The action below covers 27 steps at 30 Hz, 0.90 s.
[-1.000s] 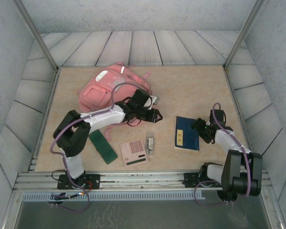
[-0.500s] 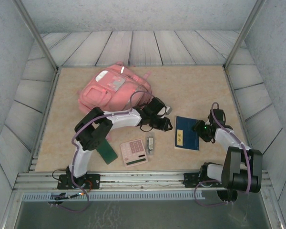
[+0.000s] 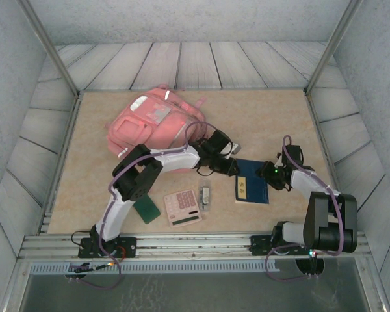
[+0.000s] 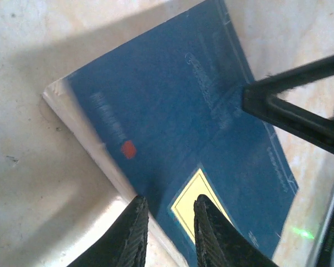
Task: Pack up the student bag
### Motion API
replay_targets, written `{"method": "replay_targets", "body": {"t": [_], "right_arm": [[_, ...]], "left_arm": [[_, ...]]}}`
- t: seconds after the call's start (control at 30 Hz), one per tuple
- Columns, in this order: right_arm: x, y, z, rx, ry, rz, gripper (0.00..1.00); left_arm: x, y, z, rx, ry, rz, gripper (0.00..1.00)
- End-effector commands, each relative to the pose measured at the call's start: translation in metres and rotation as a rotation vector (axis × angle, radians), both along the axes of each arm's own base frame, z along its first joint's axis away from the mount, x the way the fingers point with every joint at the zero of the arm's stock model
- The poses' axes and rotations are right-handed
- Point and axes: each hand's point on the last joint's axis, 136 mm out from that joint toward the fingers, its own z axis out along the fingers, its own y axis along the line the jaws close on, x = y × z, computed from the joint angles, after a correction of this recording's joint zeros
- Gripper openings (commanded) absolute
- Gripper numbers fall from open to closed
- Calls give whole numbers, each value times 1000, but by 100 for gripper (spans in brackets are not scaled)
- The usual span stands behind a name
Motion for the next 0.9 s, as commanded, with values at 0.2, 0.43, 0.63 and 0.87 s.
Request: {"method": "replay_targets", "body": {"t": [0.2,0.43,0.63,0.87], "right_arm": [[-50,19,-26,80,214,60,65],[-39,39,-9,196,147,115,60],[-21,62,25,332,24,185,53],[-2,76,59,430,-128,214,52]], "left_arm": [[13,3,-29,112,6,31,25],[30,16,-39,150,7,68,23],[30,28,-48,177,17,77,23],[26,33,-55,183,38,85,23]]}}
